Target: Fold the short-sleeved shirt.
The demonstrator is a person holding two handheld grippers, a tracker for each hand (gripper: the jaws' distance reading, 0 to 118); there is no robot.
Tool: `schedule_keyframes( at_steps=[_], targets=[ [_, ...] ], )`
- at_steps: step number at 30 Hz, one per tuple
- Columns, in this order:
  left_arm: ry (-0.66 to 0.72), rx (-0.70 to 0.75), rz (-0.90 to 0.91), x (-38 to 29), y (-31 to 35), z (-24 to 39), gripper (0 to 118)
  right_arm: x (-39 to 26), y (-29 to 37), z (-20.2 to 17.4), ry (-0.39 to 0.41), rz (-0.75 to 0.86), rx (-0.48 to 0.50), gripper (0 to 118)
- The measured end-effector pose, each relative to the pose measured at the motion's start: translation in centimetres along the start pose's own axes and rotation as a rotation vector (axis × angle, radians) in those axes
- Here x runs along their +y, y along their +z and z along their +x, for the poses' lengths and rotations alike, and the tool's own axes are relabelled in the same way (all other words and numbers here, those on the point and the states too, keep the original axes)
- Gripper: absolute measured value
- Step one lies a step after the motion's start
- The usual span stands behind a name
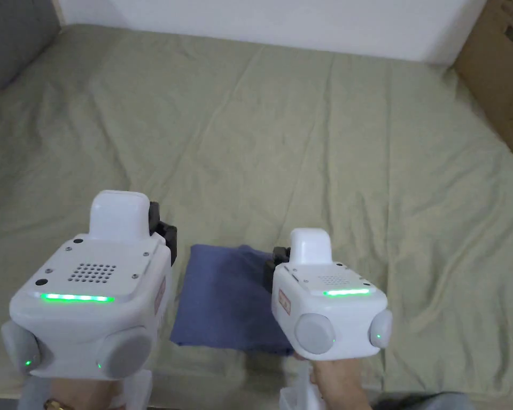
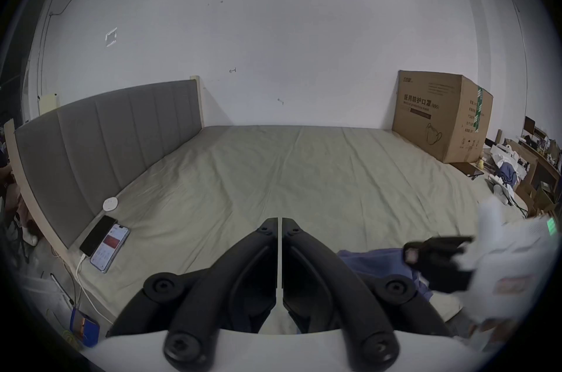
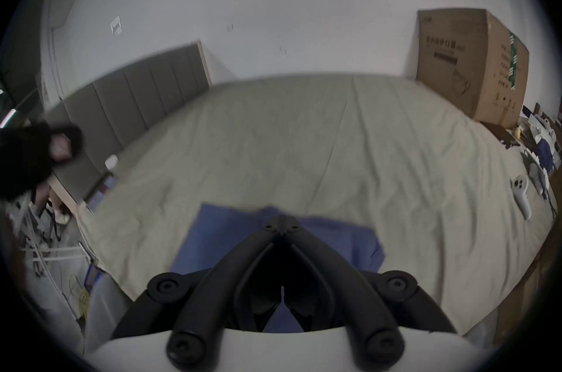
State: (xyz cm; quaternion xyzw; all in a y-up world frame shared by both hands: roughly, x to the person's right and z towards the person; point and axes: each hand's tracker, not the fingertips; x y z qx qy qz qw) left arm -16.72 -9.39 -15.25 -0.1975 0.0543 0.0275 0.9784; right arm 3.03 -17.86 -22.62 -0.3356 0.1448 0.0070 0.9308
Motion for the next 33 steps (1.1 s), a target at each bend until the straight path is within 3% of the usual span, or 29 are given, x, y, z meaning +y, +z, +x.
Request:
schedule_keyframes(
  at_steps=[6,8,9,11,13,14,17,21,26,29,33],
  targets=[
    [0.07,0.019,-0.026,-0.2,-0.5,-1.6,2,-4.6,-4.9,-0.4,0.028,-0.156,-0.063,0],
    [0.079,0.003,-0.034,0.0,-0.6,-2.3,12,-4.4,-4.4,-0.9,0.041,-0.114,-0.074,0],
    [0.085,-0.009,-0.042,0.2,-0.9,-2.7,20,-4.2,-4.4,-1.1,0.046,-0.123,-0.079,0],
    [0.125,-0.063,-0.093,0.7,-2.0,-3.5,56,-4.0,-4.1,-1.0,0.042,-0.126,-0.075,0],
    [0.239,-0.211,-0.236,1.2,-4.1,-5.4,96,-3.8,-3.9,-0.6,0.018,-0.131,-0.06,0],
    [0.331,-0.316,-0.311,1.1,-5.4,-6.5,103,-3.7,-3.9,-0.4,0.009,-0.134,-0.053,0],
    [0.533,-0.578,-0.549,-0.5,-9.8,-9.7,104,-3.6,-3.9,-0.2,0.002,-0.144,-0.039,0],
    [0.619,-0.733,-0.786,-4.3,-13.8,-11.4,106,-3.5,-4.0,-0.1,0.001,-0.149,-0.029,0],
    [0.755,-0.795,-0.904,-8.5,-16.5,-10.5,107,-3.5,-4.1,0.1,0.0,-0.15,-0.025,0],
    [0.766,-0.853,-0.944,-9.7,-17.5,-9.2,107,-3.4,-4.1,0.2,0.0,-0.154,-0.021,0],
    [0.849,-0.935,-0.882,-10.2,-18.1,-8.1,102,-3.3,-4.1,0.5,-0.022,-0.156,-0.01,0]
  ],
)
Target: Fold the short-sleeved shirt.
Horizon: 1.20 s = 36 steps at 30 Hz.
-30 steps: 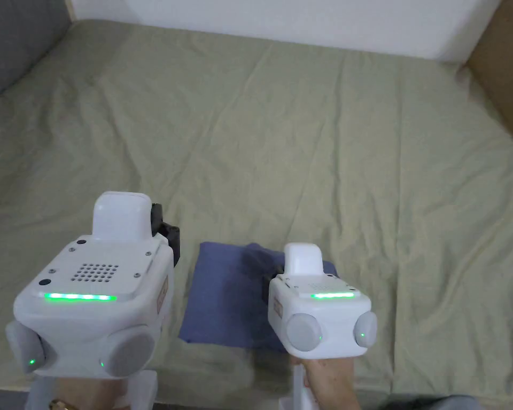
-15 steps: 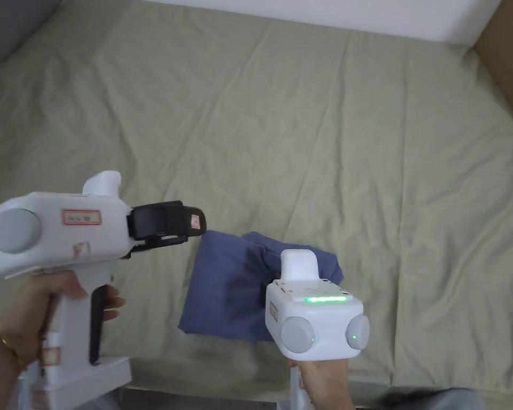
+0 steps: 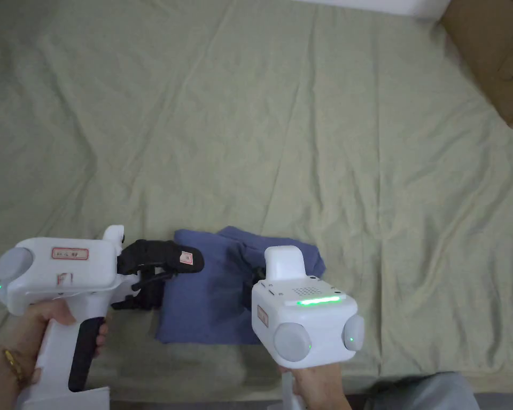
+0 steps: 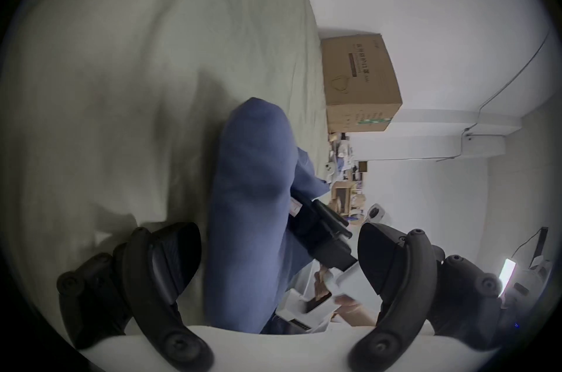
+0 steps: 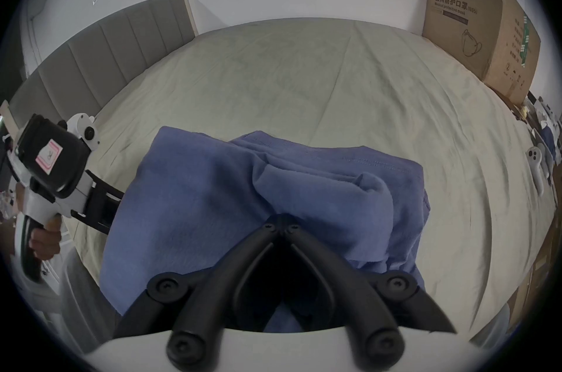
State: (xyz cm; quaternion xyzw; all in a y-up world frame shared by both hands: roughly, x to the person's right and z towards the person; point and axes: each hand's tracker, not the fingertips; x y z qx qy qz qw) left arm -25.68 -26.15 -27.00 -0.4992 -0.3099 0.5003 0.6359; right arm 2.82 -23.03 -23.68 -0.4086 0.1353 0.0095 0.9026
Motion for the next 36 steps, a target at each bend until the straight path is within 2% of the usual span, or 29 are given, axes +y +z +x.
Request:
schedule_keyframes(
  at_steps=[1,2,3,4,5,6,7,8,12,15,17,18,20,24,29,31,33,35,36],
  targets=[
    [0.007,0.0,0.002,0.1,-0.6,-0.1,91,0.1,0.0,0.1,-0.008,-0.004,0.005,0],
    [0.006,0.002,0.002,0.1,-0.8,0.1,86,0.3,0.0,0.3,-0.016,-0.009,0.013,0],
    [-0.005,0.037,0.01,0.2,-1.4,0.4,86,0.7,0.2,0.5,-0.025,-0.016,0.022,0],
    [-0.021,0.107,0.015,0.2,-2.1,0.8,66,1.0,0.5,0.7,-0.034,-0.02,0.03,0],
    [-0.073,0.246,0.002,0.1,-2.9,1.1,40,1.5,0.8,1.0,-0.045,-0.021,0.037,0],
    [-0.108,0.295,0.0,0.0,-3.1,1.3,26,1.9,1.5,1.3,-0.049,-0.012,0.032,0],
    [-0.08,0.227,0.005,0.0,-2.8,1.7,25,2.3,2.2,1.6,-0.045,0.011,0.02,0],
    [-0.052,0.238,0.013,0.1,-2.8,2.4,25,2.8,3.1,2.0,-0.039,0.036,0.017,0],
    [-0.056,0.426,0.003,0.2,-3.0,6.1,24,4.9,7.3,3.8,-0.049,0.074,0.039,0],
    [-0.012,0.438,-0.011,0.9,-1.7,7.8,24,5.6,10.8,4.8,-0.049,0.168,0.062,0],
    [-0.036,0.45,-0.014,1.4,0.5,8.6,24,6.0,12.7,5.2,-0.029,0.198,0.06,0],
    [-0.097,0.499,-0.024,1.8,2.1,8.7,24,6.1,13.4,5.5,-0.023,0.211,0.06,0],
    [-0.136,0.62,0.0,2.4,5.2,9.0,24,6.2,14.5,5.9,-0.01,0.223,0.057,0],
    [-0.115,0.816,0.107,3.9,12.9,8.7,24,5.9,14.9,6.3,0.003,0.221,0.043,0],
    [-0.107,1.04,0.205,5.9,19.5,8.2,25,5.1,14.0,6.2,-0.031,0.196,0.055,0],
    [-0.106,1.156,0.26,6.7,20.9,7.7,36,4.8,13.7,5.9,-0.027,0.184,0.056,0],
    [-0.121,1.291,0.305,7.1,21.6,7.4,39,4.7,13.6,5.7,-0.02,0.18,0.056,0],
    [-0.171,1.44,0.336,7.0,21.8,7.3,53,4.7,13.7,5.7,-0.015,0.178,0.058,0],
    [-0.178,1.482,0.359,7.0,22.0,7.5,54,4.7,13.8,5.8,-0.012,0.18,0.056,0]
  ],
)
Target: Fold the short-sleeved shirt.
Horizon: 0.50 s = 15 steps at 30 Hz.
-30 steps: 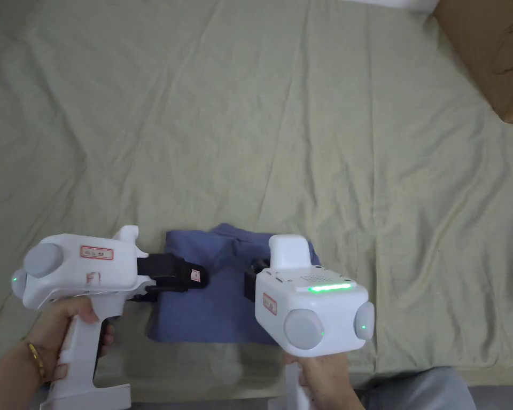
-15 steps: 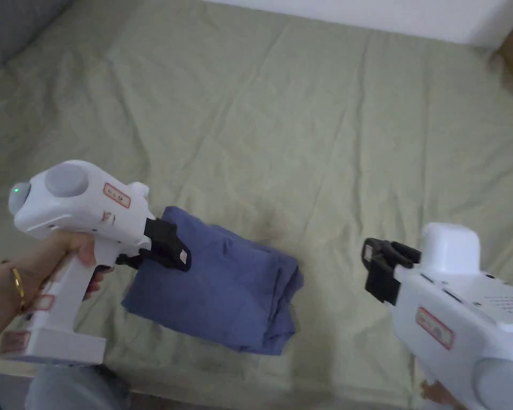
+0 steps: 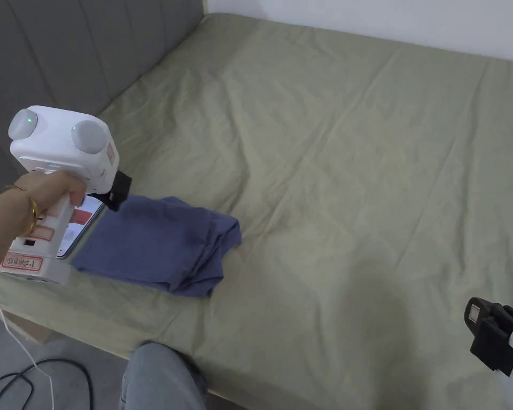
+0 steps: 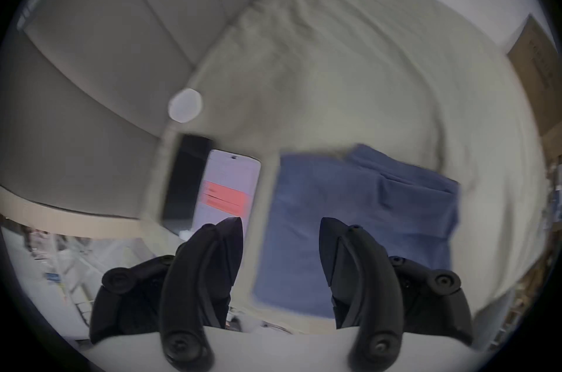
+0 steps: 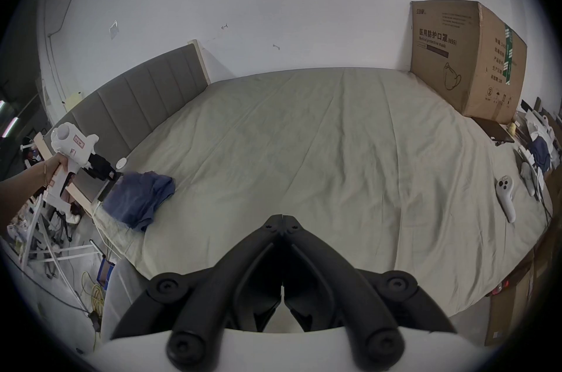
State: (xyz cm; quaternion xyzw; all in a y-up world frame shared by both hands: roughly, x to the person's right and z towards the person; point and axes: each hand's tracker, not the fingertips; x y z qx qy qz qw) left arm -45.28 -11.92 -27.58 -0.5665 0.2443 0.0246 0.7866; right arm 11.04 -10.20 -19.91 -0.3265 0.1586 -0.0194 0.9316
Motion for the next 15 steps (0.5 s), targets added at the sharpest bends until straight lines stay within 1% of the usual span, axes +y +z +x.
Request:
schedule_keyframes(
  at_steps=[2,3,4,5,6,7,8,9,12,13,15],
  targets=[
    [0.024,0.088,0.074,-0.2,1.1,0.0,54,0.3,0.3,0.2,0.009,0.005,-0.007,0],
    [0.046,0.106,0.145,-0.6,2.3,0.0,54,0.5,0.5,0.4,0.012,0.012,-0.012,0],
    [0.065,0.111,0.217,-0.8,3.3,0.1,51,0.8,0.7,0.6,0.015,0.019,-0.017,0],
    [0.084,0.117,0.308,-1.1,4.9,0.3,46,1.2,1.0,0.9,0.022,0.03,-0.025,0],
    [0.101,0.109,0.408,-1.2,6.6,0.4,35,1.7,1.3,1.2,0.033,0.044,-0.037,0],
    [0.1,0.085,0.494,-1.4,8.4,0.9,11,2.3,1.7,1.5,0.045,0.063,-0.049,0],
    [0.095,0.072,0.565,-1.6,9.9,1.4,3,2.9,2.0,1.8,0.057,0.083,-0.059,0],
    [0.088,0.057,0.661,-2.1,11.9,2.2,3,3.7,2.5,2.1,0.07,0.11,-0.073,0],
    [0.015,-0.044,0.869,-3.4,17.5,4.9,0,6.2,4.4,2.9,0.106,0.215,-0.125,0],
    [0.024,-0.056,0.927,-4.0,18.9,5.8,0,7.0,5.0,3.1,0.114,0.245,-0.136,0],
    [0.025,-0.133,1.011,-4.6,21.5,7.6,0,8.5,6.3,3.4,0.123,0.307,-0.171,0]
  ],
)
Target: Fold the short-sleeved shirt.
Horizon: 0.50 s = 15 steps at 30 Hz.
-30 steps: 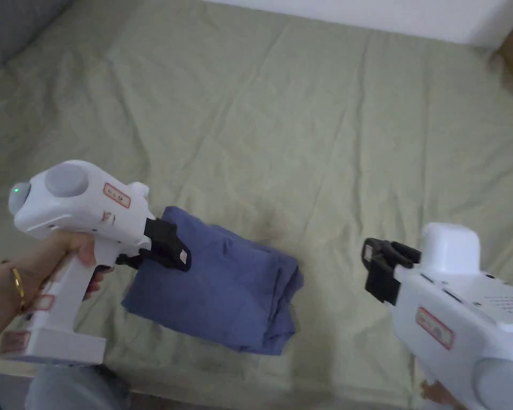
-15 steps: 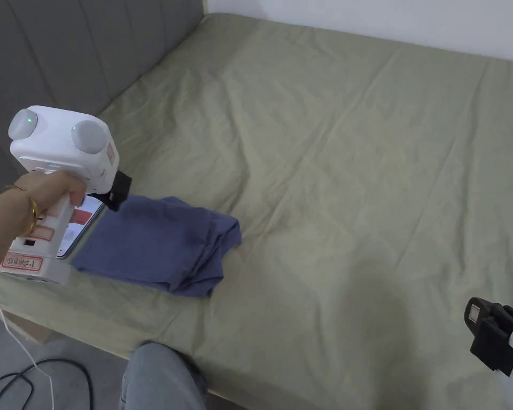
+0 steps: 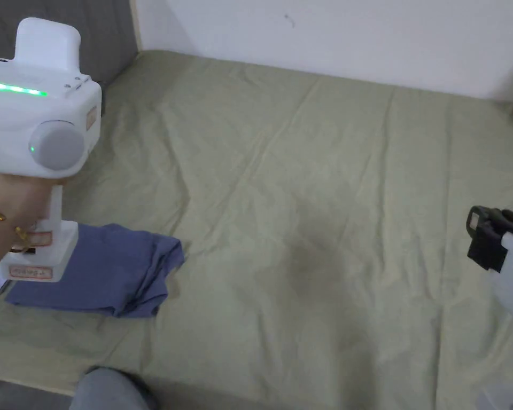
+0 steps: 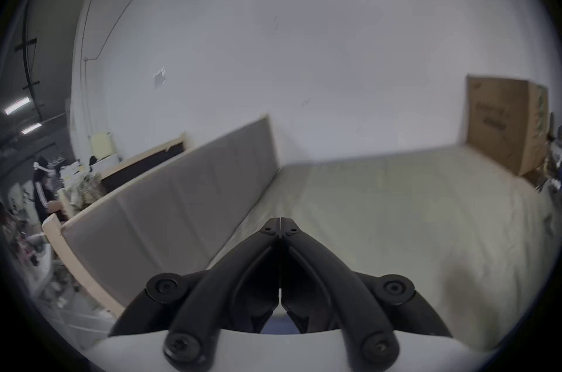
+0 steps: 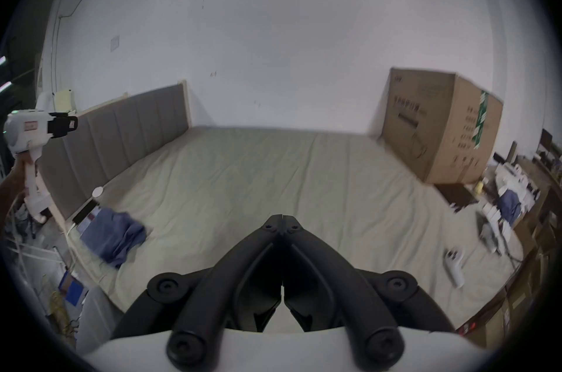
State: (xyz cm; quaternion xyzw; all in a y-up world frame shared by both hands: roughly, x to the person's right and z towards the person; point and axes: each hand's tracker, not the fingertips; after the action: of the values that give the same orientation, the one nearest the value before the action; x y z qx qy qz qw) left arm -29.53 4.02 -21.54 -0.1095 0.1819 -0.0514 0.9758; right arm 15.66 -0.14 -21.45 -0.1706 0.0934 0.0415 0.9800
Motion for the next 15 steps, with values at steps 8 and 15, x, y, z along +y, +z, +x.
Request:
schedule_keyframes(
  at_steps=[8,15],
  targets=[
    [0.109,-0.189,0.127,1.4,3.6,7.2,0,3.7,2.3,2.4,-0.017,0.191,-0.1,0],
    [0.134,-0.246,0.086,-2.9,4.8,11.0,0,1.6,2.6,2.8,-0.015,0.224,-0.129,0]
  ],
)
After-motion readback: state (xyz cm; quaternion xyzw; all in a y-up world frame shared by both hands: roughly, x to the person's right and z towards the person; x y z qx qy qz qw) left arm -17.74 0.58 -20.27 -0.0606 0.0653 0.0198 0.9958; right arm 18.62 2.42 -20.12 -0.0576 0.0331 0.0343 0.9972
